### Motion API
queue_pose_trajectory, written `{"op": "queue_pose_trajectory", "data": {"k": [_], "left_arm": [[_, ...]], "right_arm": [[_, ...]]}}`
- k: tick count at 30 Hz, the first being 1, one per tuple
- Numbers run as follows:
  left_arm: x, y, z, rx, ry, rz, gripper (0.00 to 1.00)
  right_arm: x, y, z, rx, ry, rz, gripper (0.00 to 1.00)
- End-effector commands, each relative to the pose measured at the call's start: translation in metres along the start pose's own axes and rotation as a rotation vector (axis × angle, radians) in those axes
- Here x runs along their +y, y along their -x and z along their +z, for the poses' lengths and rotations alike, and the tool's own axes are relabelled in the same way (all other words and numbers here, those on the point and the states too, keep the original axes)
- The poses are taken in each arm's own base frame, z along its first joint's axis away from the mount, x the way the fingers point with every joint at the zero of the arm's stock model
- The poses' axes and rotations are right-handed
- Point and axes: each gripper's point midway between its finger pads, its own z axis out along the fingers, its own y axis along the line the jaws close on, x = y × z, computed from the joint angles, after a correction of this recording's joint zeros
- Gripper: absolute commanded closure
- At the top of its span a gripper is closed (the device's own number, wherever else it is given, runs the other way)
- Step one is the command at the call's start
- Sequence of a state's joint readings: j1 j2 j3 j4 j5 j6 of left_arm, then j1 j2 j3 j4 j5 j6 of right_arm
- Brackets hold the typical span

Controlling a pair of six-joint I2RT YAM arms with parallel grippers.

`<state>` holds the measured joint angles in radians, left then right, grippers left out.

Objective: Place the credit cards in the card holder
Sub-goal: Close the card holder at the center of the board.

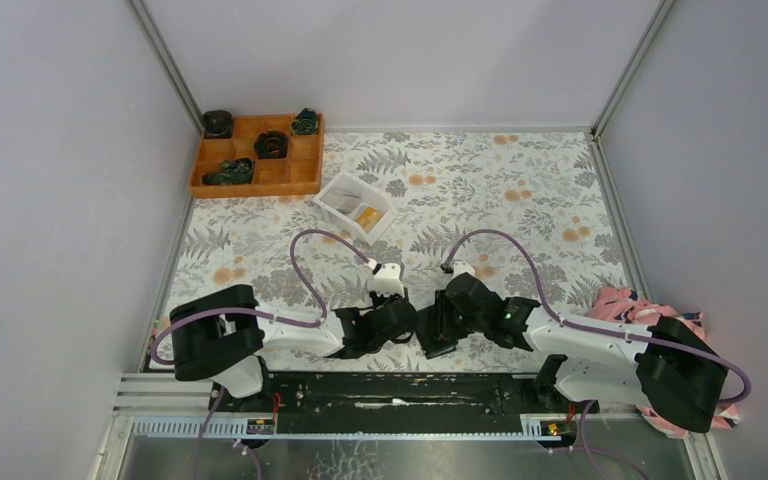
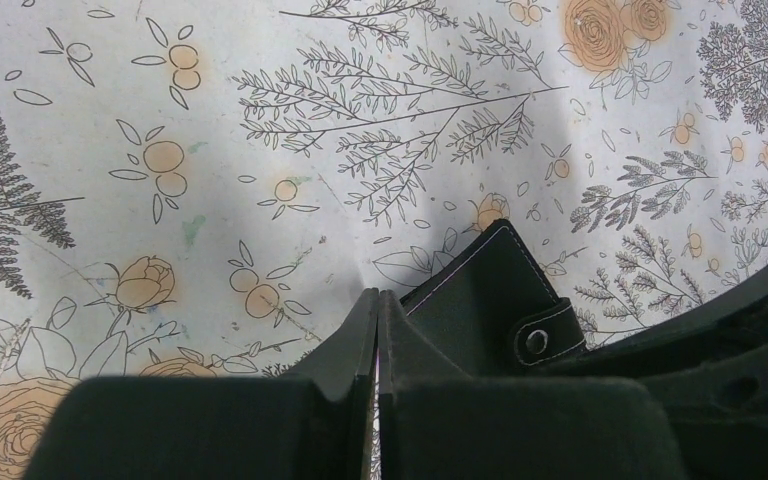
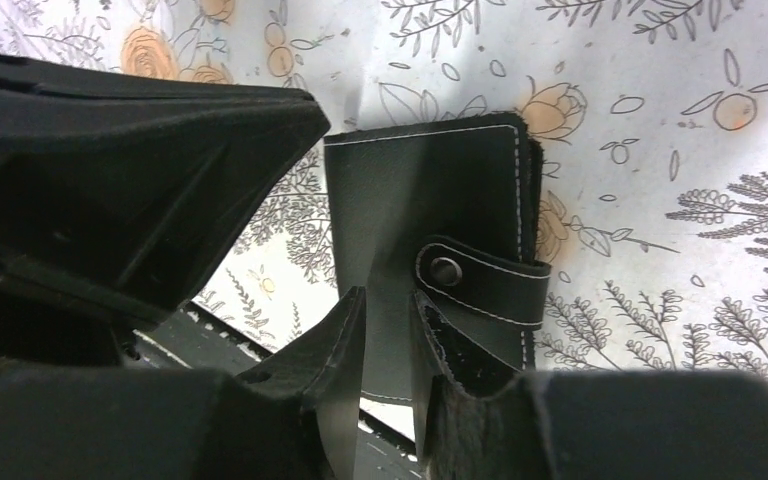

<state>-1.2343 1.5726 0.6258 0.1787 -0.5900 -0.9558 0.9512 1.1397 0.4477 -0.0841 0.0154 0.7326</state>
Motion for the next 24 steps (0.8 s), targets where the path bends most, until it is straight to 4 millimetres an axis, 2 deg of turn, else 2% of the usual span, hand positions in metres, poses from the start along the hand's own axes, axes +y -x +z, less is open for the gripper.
{"op": "queue_pose_trajectory", "data": {"k": [1, 14, 20, 24], "left_arm": [[-0.001, 0.004, 0.002, -0.032, -0.003, -0.022, 1.00], [0.004, 0.008, -0.002, -0.048, 0.004, -0.035, 1.00], [0.004, 0.006, -0.007, -0.035, -0.018, -0.053, 1.00], [0.003, -0.004, -0.010, -0.002, -0.041, -0.078, 1.00]], "right_arm": [[0.032, 0.014, -0.011, -0.031, 0.121, -0.035, 0.70], [0.046, 0.024, -0.025, -0.066, 0.170, -0.046, 0.69], [0.038, 0.038, -0.040, -0.127, 0.108, -0.058, 0.69], [0.027, 0.045, -0.044, -0.146, 0.032, -0.074, 0.68]]}}
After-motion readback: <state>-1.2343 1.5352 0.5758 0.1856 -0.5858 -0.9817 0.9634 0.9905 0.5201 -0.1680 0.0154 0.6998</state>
